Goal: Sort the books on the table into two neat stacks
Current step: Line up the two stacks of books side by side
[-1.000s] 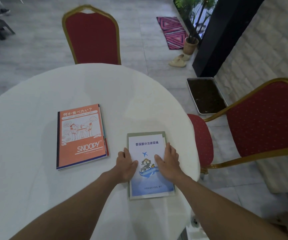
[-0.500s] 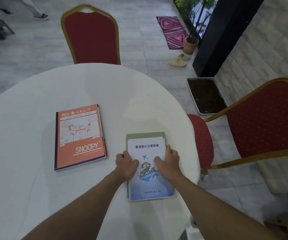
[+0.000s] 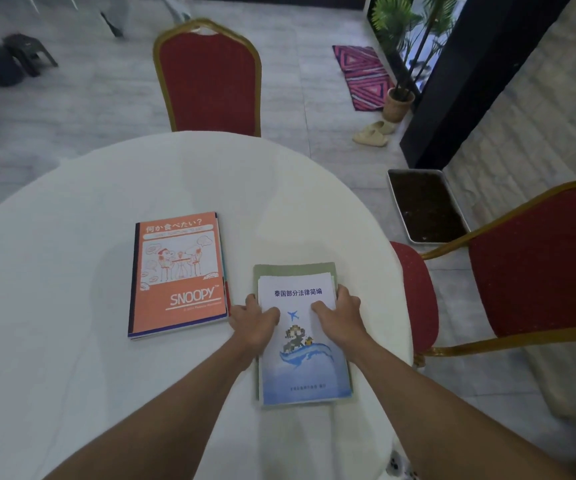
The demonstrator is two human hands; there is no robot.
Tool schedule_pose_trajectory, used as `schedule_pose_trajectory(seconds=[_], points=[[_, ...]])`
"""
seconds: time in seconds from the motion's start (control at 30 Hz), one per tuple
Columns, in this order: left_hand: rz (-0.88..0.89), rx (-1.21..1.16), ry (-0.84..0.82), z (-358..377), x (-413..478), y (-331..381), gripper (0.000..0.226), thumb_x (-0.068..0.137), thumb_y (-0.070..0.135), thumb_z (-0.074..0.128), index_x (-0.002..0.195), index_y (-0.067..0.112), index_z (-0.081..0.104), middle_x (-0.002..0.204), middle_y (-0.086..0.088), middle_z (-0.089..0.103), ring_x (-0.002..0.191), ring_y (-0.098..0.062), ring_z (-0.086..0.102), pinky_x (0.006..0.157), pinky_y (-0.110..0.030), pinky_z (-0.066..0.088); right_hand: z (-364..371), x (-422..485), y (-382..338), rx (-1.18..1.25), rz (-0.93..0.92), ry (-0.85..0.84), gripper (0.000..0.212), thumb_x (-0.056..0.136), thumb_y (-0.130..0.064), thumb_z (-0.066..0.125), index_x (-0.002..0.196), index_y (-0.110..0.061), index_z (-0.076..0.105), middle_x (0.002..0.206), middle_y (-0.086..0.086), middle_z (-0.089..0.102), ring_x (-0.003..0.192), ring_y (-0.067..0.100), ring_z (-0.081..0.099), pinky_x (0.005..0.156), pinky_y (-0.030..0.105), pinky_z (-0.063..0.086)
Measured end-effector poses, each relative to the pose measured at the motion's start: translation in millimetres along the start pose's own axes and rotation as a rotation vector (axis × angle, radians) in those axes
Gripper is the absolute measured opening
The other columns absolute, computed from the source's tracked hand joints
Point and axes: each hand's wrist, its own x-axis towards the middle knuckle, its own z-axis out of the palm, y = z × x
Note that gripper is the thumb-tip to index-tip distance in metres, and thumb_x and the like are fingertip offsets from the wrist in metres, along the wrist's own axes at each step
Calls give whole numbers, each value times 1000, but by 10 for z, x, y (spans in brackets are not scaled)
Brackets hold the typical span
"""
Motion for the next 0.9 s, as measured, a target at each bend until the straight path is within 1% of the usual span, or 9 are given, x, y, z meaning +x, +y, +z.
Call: schedule_pose_trajectory(seconds=[0.1,0.23,0.3,0.37,0.5,0.67,0.77,0.83,0.9], points=[[68,-7,70,-333,-40,196,52,68,45,53,116,27,46,124,-7,42,111,-33,54,93,-51,52,168,14,-271,13,-61,-3,40,89,-33,63,124,-16,52,127,10,40,108,28,57,99,41,48],[149,-34,166,-828,-32,383,39,93,21,46,130,11,41,135,-11,26,106,-28,44,96,-38,43,495,111,-777,0,-164,-23,51,88,-40,65,127,-11,51,131,13,41,114,32,58,102,45,49],[157,-52,197,-1059,66,350,48,97,22,44,142,10,32,145,-12,20,116,-30,47,100,-42,48,677,187,-1036,-25,-198,-35,57,87,-43,65,129,-9,51,132,12,44,113,30,59,100,41,50],[141,-75,222,-1275,156,319,59,100,24,42,152,10,18,151,-11,14,126,-33,46,99,-42,51,875,272,-1264,-39,-229,-38,45,84,-43,67,115,-12,58,124,12,54,102,27,63,89,37,54],[165,-71,291,-1649,363,299,62,99,18,41,154,6,13,152,-14,14,134,-32,36,103,-30,36,1285,480,-1550,-70,-246,-37,54,73,-55,61,110,-15,59,116,12,64,99,29,66,87,41,57],[161,-34,317,-1981,694,202,63,98,21,41,154,7,14,145,-15,21,137,-33,30,117,-41,30,1688,660,-1746,-76,-251,-38,38,83,-43,67,106,-13,58,113,15,63,96,29,65,84,33,52],[145,-5,349,-2072,836,119,59,98,19,41,151,6,19,144,-16,23,135,-33,29,113,-36,28,1877,726,-1780,-104,-256,-47,50,87,-44,65,124,-13,55,125,17,56,108,31,62,97,39,52],[113,30,374,-2076,887,78,60,97,21,41,151,6,20,145,-17,24,135,-34,28,113,-39,28,1977,734,-1796,-180,-235,-37,63,92,-46,61,143,-12,45,136,17,44,126,35,48,106,44,44],[68,130,411,-2074,904,51,55,98,24,39,148,5,26,145,-19,28,133,-36,29,111,-44,29,2033,723,-1821,-359,-222,21,64,94,-53,54,145,-16,42,138,15,42,132,35,36,104,46,37]])
